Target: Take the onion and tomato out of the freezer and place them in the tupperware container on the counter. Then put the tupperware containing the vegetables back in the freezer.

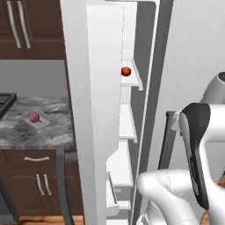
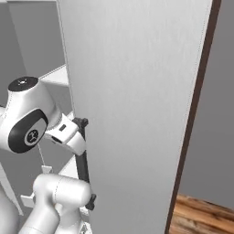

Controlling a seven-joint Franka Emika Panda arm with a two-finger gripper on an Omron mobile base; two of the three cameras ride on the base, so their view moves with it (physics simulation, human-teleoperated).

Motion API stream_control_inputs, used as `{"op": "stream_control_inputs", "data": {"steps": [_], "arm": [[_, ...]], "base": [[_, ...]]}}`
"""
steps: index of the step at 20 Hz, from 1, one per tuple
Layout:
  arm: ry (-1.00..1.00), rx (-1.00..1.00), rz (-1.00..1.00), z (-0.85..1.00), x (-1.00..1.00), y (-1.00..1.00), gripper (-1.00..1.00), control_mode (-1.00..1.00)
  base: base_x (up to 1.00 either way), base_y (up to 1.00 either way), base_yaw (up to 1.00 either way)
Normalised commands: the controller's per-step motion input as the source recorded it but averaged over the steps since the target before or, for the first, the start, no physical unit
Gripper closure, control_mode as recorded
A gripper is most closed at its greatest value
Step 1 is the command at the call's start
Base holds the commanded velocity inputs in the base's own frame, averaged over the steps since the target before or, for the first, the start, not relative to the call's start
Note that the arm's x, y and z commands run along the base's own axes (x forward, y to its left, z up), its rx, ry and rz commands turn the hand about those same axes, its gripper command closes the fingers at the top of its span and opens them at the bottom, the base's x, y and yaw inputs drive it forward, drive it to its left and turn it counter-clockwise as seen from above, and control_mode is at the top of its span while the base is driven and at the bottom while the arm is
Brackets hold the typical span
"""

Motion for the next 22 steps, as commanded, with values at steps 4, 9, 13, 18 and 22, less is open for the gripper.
{"op": "stream_control_inputs", "data": {"steps": [4, 9, 13, 18, 22], "arm": [[0.0, 0.0, 0.0, 0.0, 0.0, 0.0, -1.0, 1.0], [0.0, 0.0, 0.0, 0.0, 0.0, 0.0, -1.0, 1.0], [0.0, 0.0, 0.0, 0.0, 0.0, 0.0, -1.0, 1.0], [0.0, 0.0, 0.0, 0.0, 0.0, 0.0, -1.0, 1.0], [-0.27, 0.13, -0.01, 0.6, 0.03, 0.04, -1.0, -1.0]], "base": [[0.17, 0.72, -0.04], [0.09, 0.78, -0.04], [0.0, 0.66, -0.02], [0.03, 0.44, -0.01], [0.0, 0.0, 0.0]]}}
